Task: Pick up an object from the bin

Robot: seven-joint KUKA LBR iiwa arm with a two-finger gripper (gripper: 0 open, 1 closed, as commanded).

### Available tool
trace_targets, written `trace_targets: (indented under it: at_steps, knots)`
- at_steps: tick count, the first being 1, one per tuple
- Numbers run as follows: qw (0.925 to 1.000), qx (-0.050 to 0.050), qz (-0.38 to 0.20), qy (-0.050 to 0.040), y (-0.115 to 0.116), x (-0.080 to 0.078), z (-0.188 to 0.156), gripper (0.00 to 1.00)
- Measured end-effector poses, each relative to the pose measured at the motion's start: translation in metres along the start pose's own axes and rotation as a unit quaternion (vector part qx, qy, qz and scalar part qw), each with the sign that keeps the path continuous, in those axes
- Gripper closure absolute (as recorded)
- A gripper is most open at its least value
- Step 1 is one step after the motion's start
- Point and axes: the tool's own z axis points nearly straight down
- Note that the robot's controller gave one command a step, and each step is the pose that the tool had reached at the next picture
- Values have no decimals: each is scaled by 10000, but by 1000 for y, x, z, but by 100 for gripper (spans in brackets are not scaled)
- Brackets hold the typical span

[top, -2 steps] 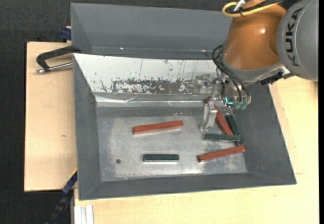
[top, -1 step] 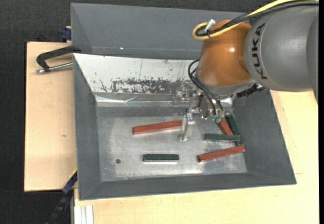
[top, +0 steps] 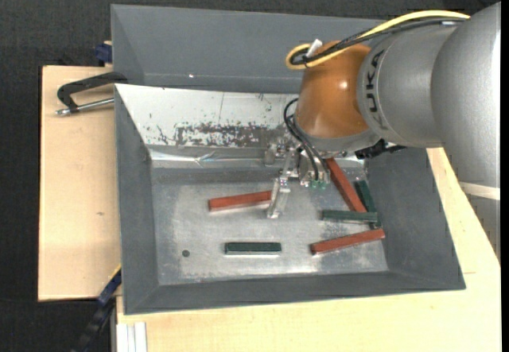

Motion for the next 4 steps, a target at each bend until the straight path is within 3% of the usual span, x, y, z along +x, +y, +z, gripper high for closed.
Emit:
trace_targets:
  at_steps: [1, 2, 3, 4]
  knots:
    - [9997, 16, 247, 41, -37, 14, 9, 100]
    - [9997, 16, 246, 41, -37, 14, 9, 0]
    - [9997, 16, 246, 41, -37, 14, 9, 0]
    - [9841, 18, 1778, 51, 8, 52, 8, 100]
